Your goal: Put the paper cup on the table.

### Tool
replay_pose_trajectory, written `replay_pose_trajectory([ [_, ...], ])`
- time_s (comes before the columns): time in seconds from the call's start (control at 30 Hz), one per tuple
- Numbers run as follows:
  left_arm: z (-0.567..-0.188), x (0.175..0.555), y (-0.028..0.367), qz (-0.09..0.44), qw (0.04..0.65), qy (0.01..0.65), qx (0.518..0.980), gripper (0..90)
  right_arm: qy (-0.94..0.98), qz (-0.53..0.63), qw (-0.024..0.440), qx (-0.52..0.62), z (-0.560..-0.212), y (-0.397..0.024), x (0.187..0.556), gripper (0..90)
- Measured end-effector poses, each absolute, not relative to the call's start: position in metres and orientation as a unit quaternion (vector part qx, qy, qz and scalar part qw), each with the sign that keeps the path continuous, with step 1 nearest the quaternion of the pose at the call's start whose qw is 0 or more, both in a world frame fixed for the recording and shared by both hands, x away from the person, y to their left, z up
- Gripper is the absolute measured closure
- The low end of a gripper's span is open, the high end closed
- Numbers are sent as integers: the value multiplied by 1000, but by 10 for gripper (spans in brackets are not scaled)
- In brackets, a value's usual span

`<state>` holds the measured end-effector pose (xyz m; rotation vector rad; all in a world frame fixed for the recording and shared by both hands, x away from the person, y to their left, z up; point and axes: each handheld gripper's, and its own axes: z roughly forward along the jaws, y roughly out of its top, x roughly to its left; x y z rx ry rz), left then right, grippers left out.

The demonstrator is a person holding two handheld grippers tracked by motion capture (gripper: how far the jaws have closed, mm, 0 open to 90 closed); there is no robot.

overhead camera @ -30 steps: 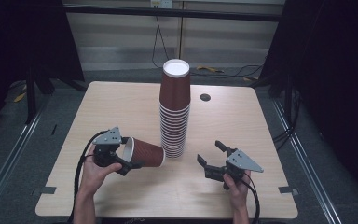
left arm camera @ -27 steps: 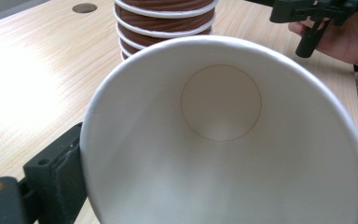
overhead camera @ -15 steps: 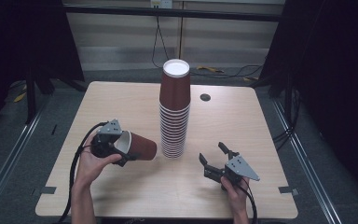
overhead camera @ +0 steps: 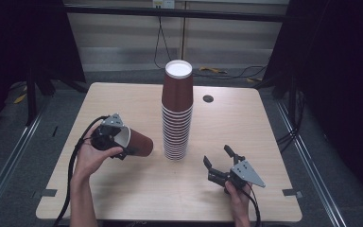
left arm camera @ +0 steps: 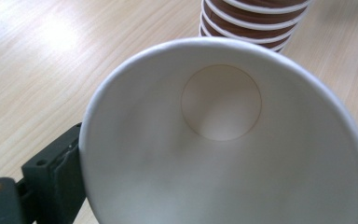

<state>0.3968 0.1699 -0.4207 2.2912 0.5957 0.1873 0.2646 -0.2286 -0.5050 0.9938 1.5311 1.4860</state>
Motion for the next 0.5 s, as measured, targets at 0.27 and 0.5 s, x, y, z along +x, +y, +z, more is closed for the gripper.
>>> replay_pose_trajectory([
  [0.27,-419,412,167,80,321,237,913,40,600,582,385,391,-505,-228,264,133],
  [0.5,-410,427,165,76,300,234,922,39,600,582,385,391,-505,-228,264,135],
])
